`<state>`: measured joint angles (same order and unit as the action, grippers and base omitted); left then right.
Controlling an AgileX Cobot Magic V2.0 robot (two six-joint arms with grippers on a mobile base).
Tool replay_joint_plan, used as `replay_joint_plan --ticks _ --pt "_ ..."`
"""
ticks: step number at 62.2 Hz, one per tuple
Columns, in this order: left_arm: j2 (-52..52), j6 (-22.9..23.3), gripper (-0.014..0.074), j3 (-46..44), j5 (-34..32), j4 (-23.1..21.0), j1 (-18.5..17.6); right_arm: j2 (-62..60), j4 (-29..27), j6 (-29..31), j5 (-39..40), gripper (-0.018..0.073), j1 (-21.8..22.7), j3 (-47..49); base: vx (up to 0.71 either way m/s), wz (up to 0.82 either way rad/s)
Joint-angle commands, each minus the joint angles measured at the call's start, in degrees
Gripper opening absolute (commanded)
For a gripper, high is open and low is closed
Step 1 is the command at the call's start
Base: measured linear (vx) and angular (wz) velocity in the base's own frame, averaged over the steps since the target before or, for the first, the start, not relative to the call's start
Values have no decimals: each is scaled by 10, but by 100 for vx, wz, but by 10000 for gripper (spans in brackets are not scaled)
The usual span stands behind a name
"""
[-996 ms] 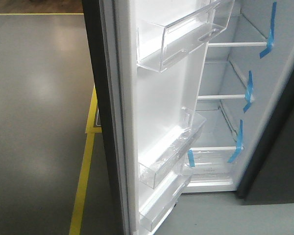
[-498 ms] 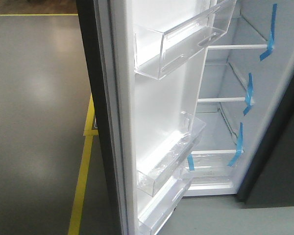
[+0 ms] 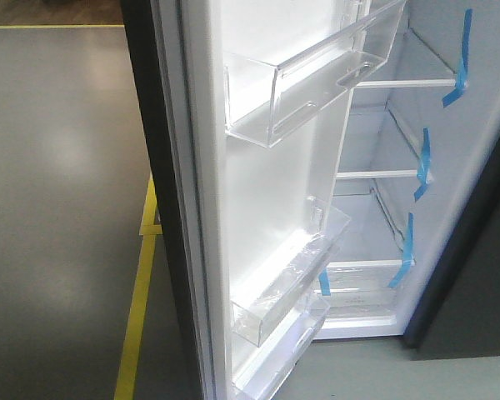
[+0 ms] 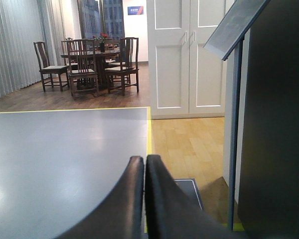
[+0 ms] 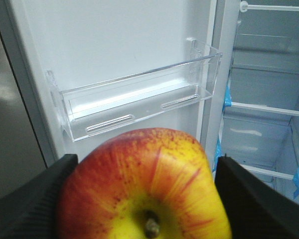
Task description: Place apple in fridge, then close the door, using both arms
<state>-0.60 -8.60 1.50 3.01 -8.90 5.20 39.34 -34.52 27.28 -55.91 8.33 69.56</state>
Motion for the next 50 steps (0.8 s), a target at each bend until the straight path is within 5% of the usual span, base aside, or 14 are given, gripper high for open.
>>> replay_joint_plan --ticks 1,50 --pt "-9 5 -6 12 -39 -3 -1 6 -20 5 42 -6 2 14 4 -1" --pt "-9 5 -6 12 -39 -3 -1 6 -20 5 42 -6 2 14 3 0"
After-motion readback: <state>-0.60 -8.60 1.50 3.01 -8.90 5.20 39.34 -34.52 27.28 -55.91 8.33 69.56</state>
